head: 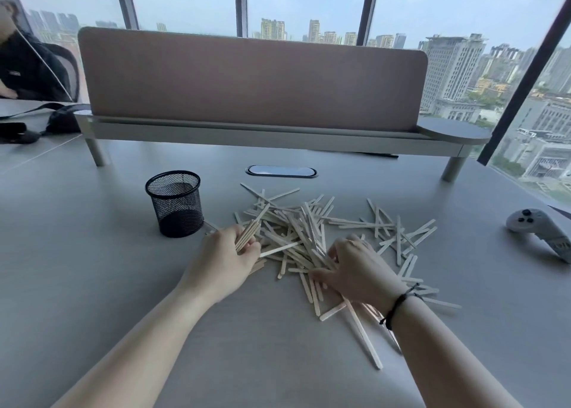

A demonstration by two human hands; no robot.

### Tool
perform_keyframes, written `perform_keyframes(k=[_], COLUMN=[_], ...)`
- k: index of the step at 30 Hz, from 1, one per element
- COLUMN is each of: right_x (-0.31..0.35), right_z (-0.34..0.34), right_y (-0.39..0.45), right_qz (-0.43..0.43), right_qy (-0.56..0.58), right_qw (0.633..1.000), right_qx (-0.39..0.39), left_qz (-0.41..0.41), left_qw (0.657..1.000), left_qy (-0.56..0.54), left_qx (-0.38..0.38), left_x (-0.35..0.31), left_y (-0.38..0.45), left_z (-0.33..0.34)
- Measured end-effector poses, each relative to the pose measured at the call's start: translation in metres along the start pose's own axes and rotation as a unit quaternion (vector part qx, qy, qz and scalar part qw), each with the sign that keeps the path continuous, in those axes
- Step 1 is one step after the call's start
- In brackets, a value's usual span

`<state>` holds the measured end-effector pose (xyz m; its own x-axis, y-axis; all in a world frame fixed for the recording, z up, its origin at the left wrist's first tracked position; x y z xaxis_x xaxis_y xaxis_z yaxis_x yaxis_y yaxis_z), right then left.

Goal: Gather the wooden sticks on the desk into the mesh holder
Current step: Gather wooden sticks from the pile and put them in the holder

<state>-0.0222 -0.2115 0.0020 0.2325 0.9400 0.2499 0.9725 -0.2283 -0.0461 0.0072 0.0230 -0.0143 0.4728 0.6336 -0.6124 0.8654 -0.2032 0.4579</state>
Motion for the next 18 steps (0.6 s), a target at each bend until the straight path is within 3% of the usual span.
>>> perform_keyframes(k=[8, 18], right_x=[0.007, 0.005], right_z=[0.022, 0.006], right_y=[0.0, 0.004], right_qz=[-0.075, -0.106], right_qy=[0.024, 0.099], right_qw=[0.99, 0.976], right_qx=[-0.113, -0.165], left_qz=[0.029, 0.056], left_qw=[0.999, 0.975], left_qy=[-0.039, -0.184], left_qx=[-0.005, -0.11], left_x=[-0.004, -0.009], left_y=[-0.001, 0.001], left_z=[0.003, 0.001])
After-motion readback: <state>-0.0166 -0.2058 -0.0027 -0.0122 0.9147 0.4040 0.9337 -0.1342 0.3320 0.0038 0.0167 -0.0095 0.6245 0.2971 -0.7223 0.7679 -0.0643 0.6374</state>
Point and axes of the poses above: each hand's wrist, its own y-axis towards the middle knuckle, its own z-axis out of the palm, x = y × z, the point moved 1 cm from there along y, towards the middle knuckle, and after that the axes turned 15 degrees about z, right-handed, at the moved point
